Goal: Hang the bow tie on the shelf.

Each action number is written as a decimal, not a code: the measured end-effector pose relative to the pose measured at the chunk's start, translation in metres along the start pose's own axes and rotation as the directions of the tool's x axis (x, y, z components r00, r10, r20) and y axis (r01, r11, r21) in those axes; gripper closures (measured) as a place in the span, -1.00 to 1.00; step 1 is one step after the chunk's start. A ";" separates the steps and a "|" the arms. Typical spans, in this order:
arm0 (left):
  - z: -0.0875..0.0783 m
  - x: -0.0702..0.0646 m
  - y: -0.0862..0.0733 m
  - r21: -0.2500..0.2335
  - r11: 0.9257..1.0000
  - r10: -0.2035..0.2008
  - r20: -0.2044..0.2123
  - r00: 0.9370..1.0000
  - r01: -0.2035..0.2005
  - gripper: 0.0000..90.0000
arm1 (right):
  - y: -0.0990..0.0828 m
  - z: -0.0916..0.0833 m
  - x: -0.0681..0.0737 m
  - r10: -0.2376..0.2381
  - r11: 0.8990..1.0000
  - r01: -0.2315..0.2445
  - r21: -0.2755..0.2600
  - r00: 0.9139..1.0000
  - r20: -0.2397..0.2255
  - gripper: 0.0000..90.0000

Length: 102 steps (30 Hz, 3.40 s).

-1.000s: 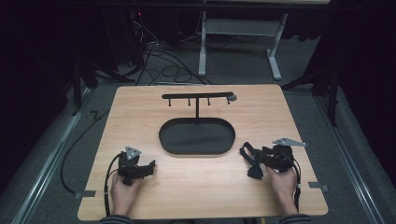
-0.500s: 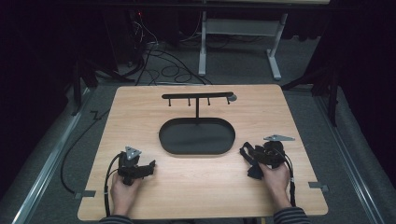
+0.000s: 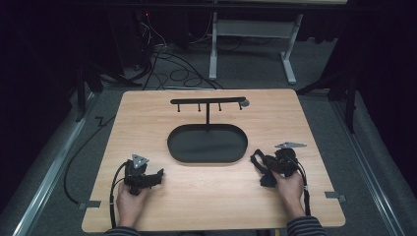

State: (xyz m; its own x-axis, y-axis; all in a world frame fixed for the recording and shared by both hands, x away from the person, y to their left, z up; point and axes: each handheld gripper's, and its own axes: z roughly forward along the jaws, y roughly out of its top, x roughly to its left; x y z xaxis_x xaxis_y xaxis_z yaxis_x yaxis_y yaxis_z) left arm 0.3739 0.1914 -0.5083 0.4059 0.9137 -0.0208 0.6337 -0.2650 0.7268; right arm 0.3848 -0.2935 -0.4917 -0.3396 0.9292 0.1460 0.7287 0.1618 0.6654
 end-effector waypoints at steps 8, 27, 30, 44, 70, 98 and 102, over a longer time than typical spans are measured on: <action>0.000 0.000 0.000 0.000 1.000 0.000 0.000 1.000 0.000 -0.64 | 0.000 0.001 0.000 0.003 1.000 -0.003 -0.002 1.000 -0.019 0.96; 0.000 0.000 0.000 0.000 1.000 0.000 0.000 1.000 0.000 -0.64 | 0.001 -0.021 0.000 -0.011 0.998 0.010 -0.066 1.000 -0.026 1.00; 0.000 0.000 0.000 0.000 1.000 0.000 0.000 1.000 0.000 -0.64 | 0.002 -0.025 0.000 -0.014 0.997 0.012 -0.082 1.000 -0.022 1.00; 0.000 0.000 0.000 0.000 1.000 0.000 0.000 1.000 0.000 -0.64 | 0.009 -0.044 0.008 -0.043 0.989 0.039 -0.146 0.999 -0.027 1.00; 0.000 0.000 0.000 0.000 1.000 0.000 0.000 1.000 0.000 -0.64 | 0.025 -0.052 0.030 -0.103 0.980 0.089 -0.178 0.992 -0.070 1.00; 0.000 0.000 0.000 0.000 1.000 -0.001 0.000 1.000 0.001 -0.64 | 0.054 -0.057 0.047 -0.153 0.968 0.127 -0.218 0.982 -0.108 1.00; 0.000 0.000 0.000 0.000 1.000 -0.001 0.000 1.000 0.001 -0.64 | 0.060 -0.057 0.049 -0.166 0.964 0.138 -0.225 0.980 -0.111 1.00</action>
State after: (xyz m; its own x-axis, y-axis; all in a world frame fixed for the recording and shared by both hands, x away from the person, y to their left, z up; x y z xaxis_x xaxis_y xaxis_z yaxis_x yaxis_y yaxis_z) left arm 0.3739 0.1914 -0.5083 0.4059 0.9137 -0.0215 0.6339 -0.2645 0.7268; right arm 0.3777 -0.2567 -0.4033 -0.5196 0.8468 0.1140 0.5220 0.2090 0.8269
